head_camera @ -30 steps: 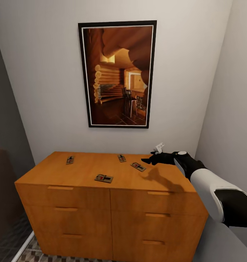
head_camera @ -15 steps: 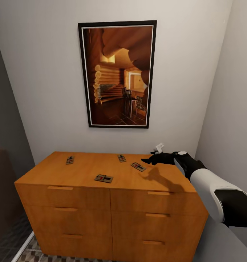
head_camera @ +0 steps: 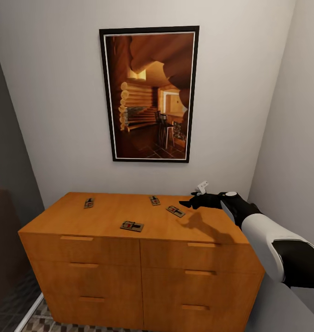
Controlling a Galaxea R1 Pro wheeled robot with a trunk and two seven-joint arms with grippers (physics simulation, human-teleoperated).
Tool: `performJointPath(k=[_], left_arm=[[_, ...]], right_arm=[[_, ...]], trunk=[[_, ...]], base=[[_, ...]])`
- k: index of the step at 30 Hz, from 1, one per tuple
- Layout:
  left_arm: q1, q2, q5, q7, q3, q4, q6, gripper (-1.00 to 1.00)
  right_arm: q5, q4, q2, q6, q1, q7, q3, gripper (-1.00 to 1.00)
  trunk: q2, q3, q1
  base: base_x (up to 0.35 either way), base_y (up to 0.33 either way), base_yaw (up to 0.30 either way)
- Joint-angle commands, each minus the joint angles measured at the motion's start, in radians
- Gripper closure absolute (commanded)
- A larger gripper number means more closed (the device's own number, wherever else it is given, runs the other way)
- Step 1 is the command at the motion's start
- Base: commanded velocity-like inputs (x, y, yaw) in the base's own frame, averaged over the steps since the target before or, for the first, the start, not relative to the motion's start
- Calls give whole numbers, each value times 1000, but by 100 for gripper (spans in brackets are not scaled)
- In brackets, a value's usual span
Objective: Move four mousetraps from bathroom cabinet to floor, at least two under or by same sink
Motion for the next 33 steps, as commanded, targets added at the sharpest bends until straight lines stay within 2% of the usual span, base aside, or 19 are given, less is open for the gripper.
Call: performJointPath(k=[1, 33], left_arm=[[-1, 1, 1, 0, -5, -2, 4, -100], [-1, 1, 0, 0, -5, 4, 4, -100]], right_arm=[[-4, -2, 0, 7, 0, 2, 5, -100], [-4, 14, -2, 7, 0, 2, 5, -100]], trunk=[[-1, -1, 0], [-1, -1, 0]], base=[[0, 0, 0], [0, 0, 0]])
